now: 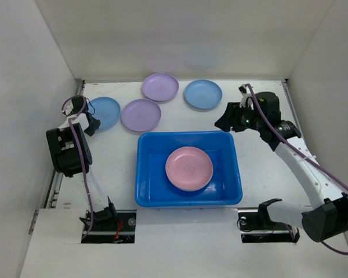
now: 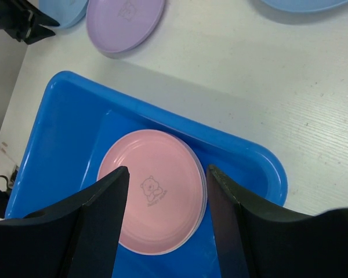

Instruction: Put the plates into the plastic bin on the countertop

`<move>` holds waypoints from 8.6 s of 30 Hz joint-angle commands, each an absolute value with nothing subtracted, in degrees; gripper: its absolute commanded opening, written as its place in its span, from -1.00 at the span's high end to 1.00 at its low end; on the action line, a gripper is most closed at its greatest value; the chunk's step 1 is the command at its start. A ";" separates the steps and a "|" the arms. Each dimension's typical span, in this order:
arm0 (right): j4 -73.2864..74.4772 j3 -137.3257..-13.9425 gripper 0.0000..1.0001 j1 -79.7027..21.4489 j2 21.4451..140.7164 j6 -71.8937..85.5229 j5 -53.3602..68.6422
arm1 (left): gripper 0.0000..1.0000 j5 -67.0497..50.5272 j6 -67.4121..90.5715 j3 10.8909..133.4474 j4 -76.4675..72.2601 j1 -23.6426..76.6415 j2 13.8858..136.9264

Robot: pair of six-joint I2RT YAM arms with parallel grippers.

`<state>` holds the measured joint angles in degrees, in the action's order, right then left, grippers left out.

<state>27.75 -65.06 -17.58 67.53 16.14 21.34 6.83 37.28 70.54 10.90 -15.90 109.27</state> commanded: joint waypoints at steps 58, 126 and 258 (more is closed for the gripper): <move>6.33 -62.67 -1.00 0.14 68.56 28.30 13.54 | 0.98 0.53 22.94 67.86 40.70 43.98 73.03; 10.90 -73.21 -1.00 -10.15 84.99 13.71 -10.81 | 0.51 2.02 18.29 86.22 18.19 4.52 117.15; 18.98 -89.40 1.00 -1.89 100.92 35.42 11.07 | -1.00 10.02 7.20 79.89 22.77 18.24 80.59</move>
